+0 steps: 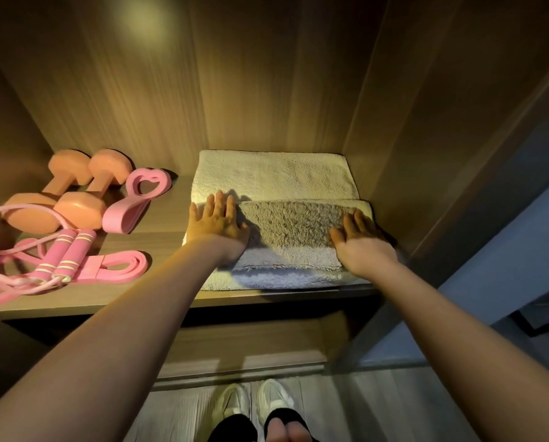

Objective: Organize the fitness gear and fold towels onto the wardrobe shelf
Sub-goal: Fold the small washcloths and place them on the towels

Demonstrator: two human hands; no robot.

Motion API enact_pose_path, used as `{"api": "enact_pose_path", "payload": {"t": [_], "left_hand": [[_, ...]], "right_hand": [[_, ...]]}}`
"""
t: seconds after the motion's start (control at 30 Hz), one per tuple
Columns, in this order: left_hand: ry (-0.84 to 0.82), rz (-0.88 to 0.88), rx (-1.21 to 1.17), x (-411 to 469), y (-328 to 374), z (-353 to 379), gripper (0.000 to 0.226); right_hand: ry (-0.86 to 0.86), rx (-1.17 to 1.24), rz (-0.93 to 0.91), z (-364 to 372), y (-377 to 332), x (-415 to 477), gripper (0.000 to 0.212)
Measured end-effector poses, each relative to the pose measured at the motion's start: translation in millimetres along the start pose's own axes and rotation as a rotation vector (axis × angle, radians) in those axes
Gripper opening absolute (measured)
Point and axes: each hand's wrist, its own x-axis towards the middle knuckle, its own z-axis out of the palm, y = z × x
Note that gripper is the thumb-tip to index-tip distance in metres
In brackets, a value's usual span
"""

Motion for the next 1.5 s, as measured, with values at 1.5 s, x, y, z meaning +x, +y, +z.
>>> {"api": "enact_pose_path", "payload": {"t": [1.5], "left_hand": [[-0.284, -0.051, -1.916, -30.0, 19.8, -51.6, 0.026]], "right_hand": [[0.201, 0.964, -0.547, -19.0, -79.6, -83.0, 0.012]]}}
